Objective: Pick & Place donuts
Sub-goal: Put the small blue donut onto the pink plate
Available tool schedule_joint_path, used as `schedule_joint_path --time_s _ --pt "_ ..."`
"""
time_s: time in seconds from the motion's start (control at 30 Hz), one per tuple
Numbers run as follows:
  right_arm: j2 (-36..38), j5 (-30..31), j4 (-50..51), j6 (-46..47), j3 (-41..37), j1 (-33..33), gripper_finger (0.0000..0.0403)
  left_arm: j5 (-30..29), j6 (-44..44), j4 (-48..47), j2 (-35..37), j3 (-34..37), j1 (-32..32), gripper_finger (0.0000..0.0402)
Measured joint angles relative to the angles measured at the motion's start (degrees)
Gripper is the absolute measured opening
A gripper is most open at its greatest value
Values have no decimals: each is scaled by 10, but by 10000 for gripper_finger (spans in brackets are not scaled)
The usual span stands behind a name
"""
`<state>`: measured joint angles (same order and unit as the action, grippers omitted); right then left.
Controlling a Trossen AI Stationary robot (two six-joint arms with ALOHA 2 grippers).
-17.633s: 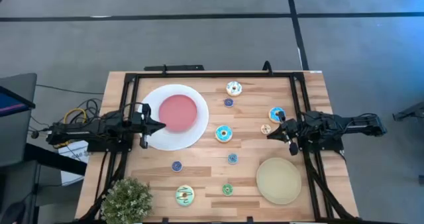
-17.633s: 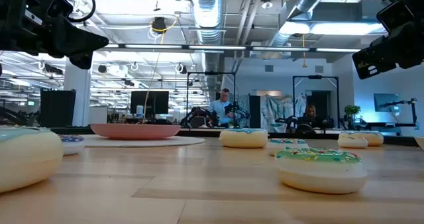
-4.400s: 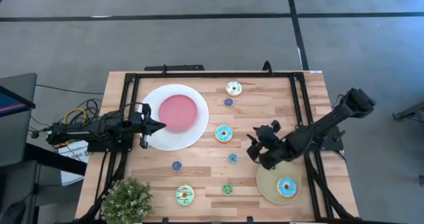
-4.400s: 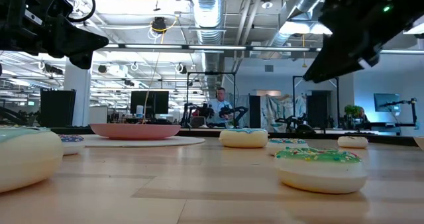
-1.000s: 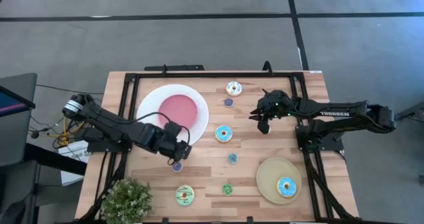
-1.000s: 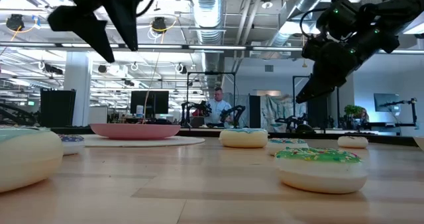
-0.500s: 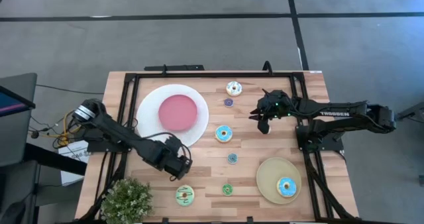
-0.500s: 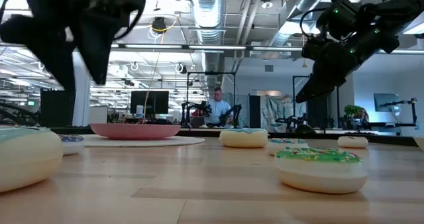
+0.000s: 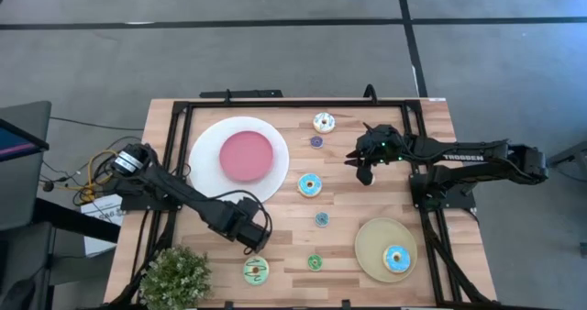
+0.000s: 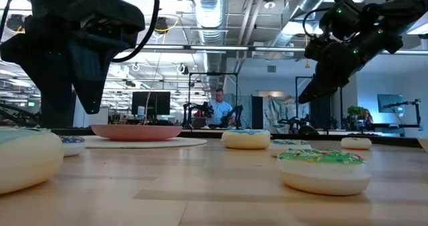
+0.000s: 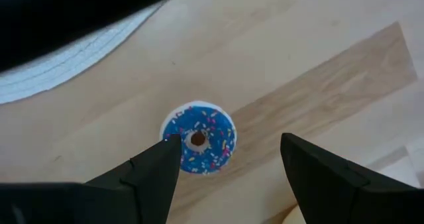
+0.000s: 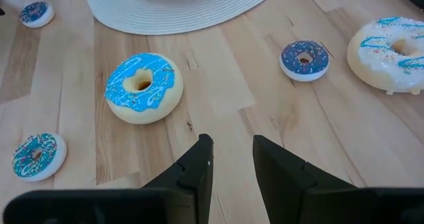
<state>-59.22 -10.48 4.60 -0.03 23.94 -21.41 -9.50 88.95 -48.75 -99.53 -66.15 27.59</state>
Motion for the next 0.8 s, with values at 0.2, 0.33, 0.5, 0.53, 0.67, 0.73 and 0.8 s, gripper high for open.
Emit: schedule_joint_path --time_s 0.2,0.33,0.5,0.53,0.67,0.73,0.8 --pt "0 0 0 0 0 0 98 0 9 -23 0 0 0 255" --pt "0 0 0 0 0 0 98 0 5 -28 0 0 0 276" --pt "0 0 0 0 0 0 98 -3 6 -31 0 0 0 314" --pt "0 0 0 0 0 0 98 -3 6 -32 0 0 0 320" --pt "0 0 0 0 0 0 98 -3 10 -34 -10 1 0 335" --pt "0 0 1 0 0 0 98 -1 10 -19 -16 7 0 337" --pt "0 0 1 0 0 0 98 -1 14 -11 -23 15 0 337"
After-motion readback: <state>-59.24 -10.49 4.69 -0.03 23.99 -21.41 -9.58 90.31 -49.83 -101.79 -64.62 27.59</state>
